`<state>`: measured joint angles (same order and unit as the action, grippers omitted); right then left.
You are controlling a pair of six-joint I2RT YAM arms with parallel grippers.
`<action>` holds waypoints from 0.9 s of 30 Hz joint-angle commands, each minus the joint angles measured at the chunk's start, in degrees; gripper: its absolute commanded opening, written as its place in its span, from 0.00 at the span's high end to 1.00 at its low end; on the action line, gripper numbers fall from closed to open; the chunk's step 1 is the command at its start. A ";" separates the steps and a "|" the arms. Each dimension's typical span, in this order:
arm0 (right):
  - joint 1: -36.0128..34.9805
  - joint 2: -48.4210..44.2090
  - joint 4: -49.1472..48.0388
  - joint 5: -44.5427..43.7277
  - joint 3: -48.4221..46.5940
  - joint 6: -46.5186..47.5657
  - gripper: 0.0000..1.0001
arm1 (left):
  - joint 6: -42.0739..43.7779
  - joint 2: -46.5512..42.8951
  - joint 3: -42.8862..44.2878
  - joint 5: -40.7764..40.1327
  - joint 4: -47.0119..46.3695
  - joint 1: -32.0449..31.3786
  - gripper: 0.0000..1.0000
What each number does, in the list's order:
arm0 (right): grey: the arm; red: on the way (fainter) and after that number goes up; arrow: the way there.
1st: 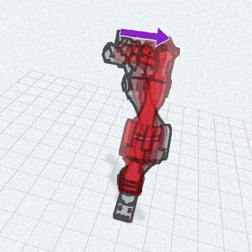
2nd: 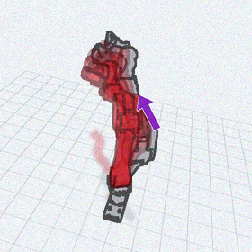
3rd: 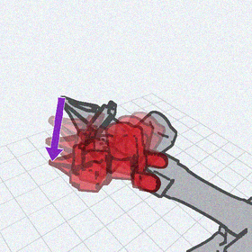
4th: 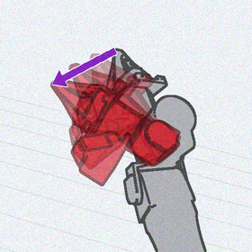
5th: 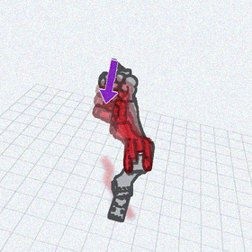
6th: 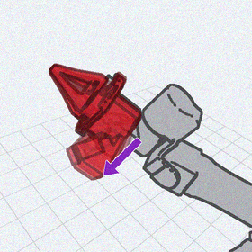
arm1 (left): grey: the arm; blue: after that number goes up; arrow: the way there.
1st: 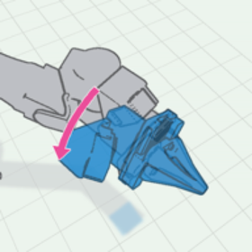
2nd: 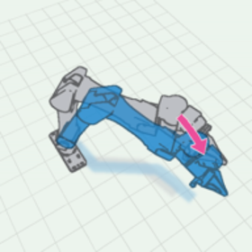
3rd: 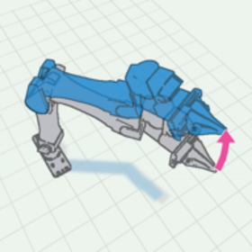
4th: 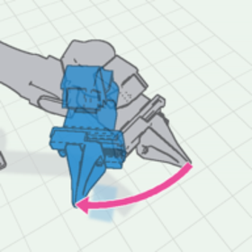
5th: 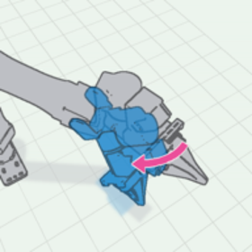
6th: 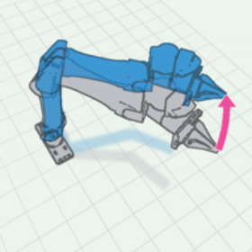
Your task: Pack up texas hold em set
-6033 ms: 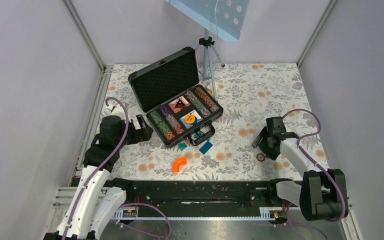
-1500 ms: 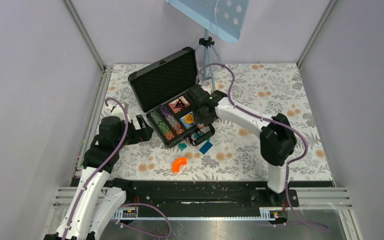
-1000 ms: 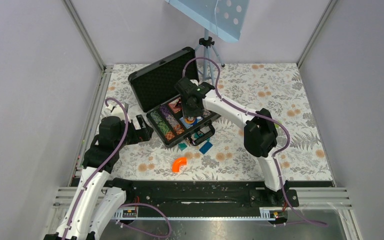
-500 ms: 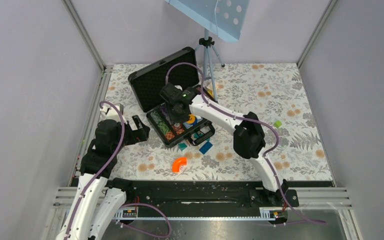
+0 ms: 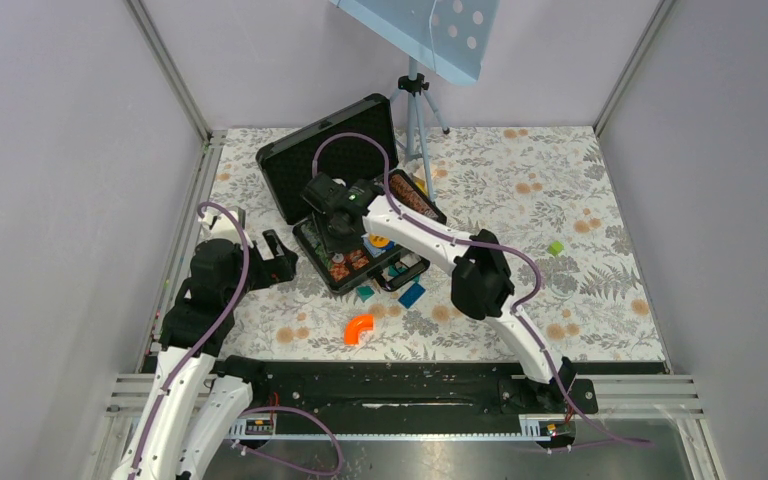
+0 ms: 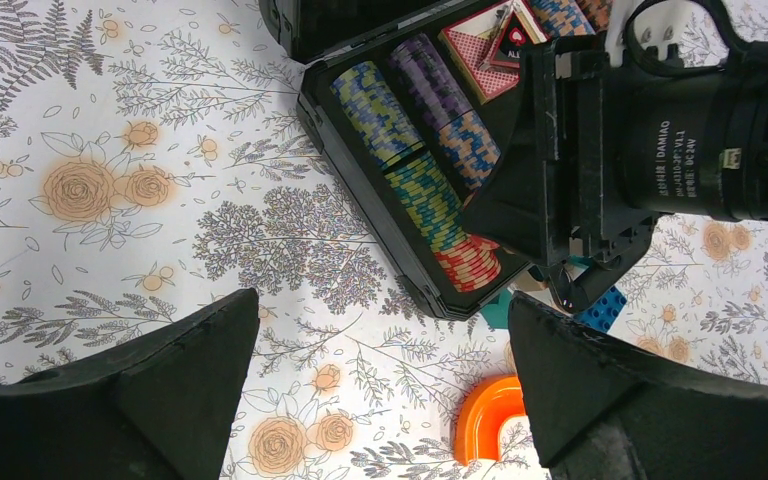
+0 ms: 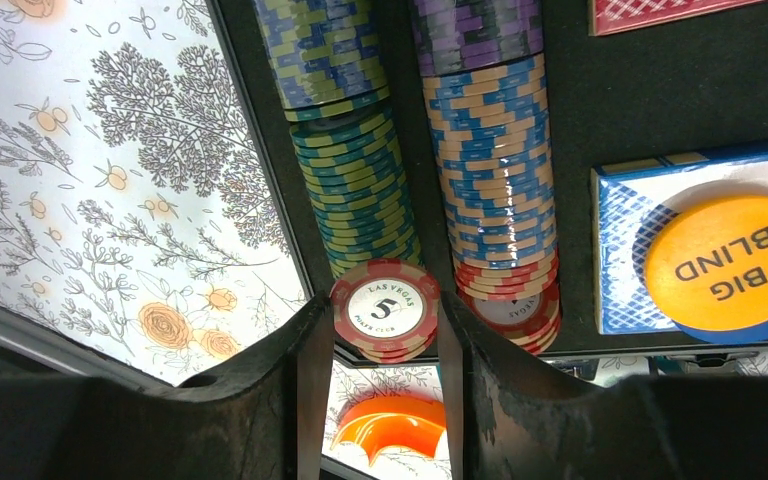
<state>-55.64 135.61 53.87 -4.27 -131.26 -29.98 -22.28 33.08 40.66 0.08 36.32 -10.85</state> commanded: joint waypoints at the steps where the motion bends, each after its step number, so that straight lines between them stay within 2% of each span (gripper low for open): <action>1: -0.26 1.53 1.67 1.68 -2.24 0.71 0.60 | 0.40 -0.47 0.40 -1.22 -2.04 -0.21 0.06; 7: -0.26 2.63 1.71 2.63 -2.63 0.99 0.58 | 0.40 -0.38 0.39 -1.15 -2.04 -0.22 0.06; 13: -0.26 2.67 1.61 2.19 -2.53 1.14 0.46 | 0.44 -0.21 0.29 -0.66 -2.18 -0.18 0.06; 19: -0.26 2.29 1.72 2.12 -2.43 1.71 0.39 | 0.50 -0.21 0.31 -0.49 -2.21 -0.19 0.06; 22: -0.26 2.05 1.65 2.13 -2.35 2.10 0.39 | 0.49 -0.25 0.32 -0.43 -2.20 -0.22 0.06; 27: -0.24 1.92 1.67 3.04 -2.16 2.36 0.50 | 0.49 -0.13 0.31 -0.35 -2.29 -0.20 0.06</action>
<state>-55.61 137.88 54.63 -2.28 -131.63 -28.71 -22.26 33.10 40.66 -0.03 36.32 -10.85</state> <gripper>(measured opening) 0.542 0.938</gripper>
